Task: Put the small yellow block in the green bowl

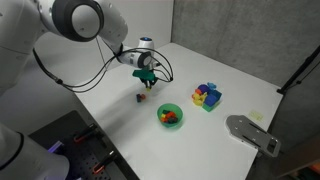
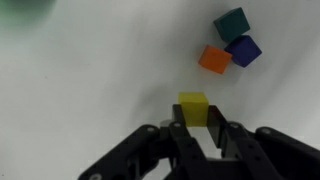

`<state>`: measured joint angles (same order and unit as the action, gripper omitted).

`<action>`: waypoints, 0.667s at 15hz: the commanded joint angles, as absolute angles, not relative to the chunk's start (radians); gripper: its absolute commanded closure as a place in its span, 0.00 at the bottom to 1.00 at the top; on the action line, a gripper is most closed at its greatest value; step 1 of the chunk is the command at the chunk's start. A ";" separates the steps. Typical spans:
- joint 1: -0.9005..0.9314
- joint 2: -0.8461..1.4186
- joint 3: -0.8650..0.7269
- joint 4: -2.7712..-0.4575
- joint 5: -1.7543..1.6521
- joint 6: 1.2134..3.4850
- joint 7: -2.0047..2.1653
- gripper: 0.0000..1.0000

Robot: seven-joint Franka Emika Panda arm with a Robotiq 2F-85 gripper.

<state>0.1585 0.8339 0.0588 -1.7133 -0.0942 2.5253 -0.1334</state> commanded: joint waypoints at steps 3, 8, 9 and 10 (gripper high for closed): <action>0.112 0.782 0.024 -1.637 -0.087 2.325 -0.068 0.89; 0.063 0.741 -0.024 -1.604 -0.087 2.217 -0.021 0.89; 0.051 0.731 -0.029 -1.607 -0.085 2.203 -0.017 0.89; 0.040 0.717 -0.035 -1.617 -0.085 2.192 -0.012 0.89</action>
<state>0.0646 0.7560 -0.0243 -1.6109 -0.0936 2.2484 -0.0436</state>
